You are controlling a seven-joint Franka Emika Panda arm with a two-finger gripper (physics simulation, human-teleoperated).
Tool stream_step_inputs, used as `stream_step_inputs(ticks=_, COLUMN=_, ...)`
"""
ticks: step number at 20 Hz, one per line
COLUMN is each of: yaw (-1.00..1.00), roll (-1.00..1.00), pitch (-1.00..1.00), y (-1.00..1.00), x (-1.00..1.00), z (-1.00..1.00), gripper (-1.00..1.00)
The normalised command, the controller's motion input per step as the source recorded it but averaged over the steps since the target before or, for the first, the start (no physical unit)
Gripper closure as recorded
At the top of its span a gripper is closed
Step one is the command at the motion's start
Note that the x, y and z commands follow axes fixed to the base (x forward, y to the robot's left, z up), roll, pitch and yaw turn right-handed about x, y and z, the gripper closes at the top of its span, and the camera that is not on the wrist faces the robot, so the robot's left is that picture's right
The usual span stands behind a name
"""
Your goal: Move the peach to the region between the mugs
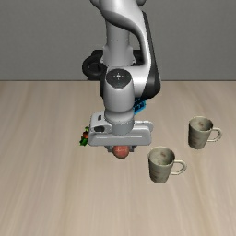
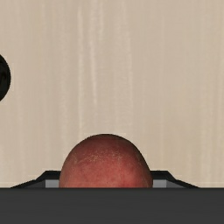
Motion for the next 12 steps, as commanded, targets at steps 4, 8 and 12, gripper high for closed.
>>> stream_step_inputs(ticks=4, yaw=0.00, roll=0.00, pitch=0.00, y=1.00, x=0.00, z=0.00, gripper=1.00)
stream_step_inputs(ticks=8, yaw=0.00, roll=0.00, pitch=0.00, y=1.00, x=0.00, z=0.00, gripper=1.00)
stream_step_inputs(ticks=12, yaw=0.00, roll=0.00, pitch=0.00, y=1.00, x=0.00, z=0.00, gripper=1.00)
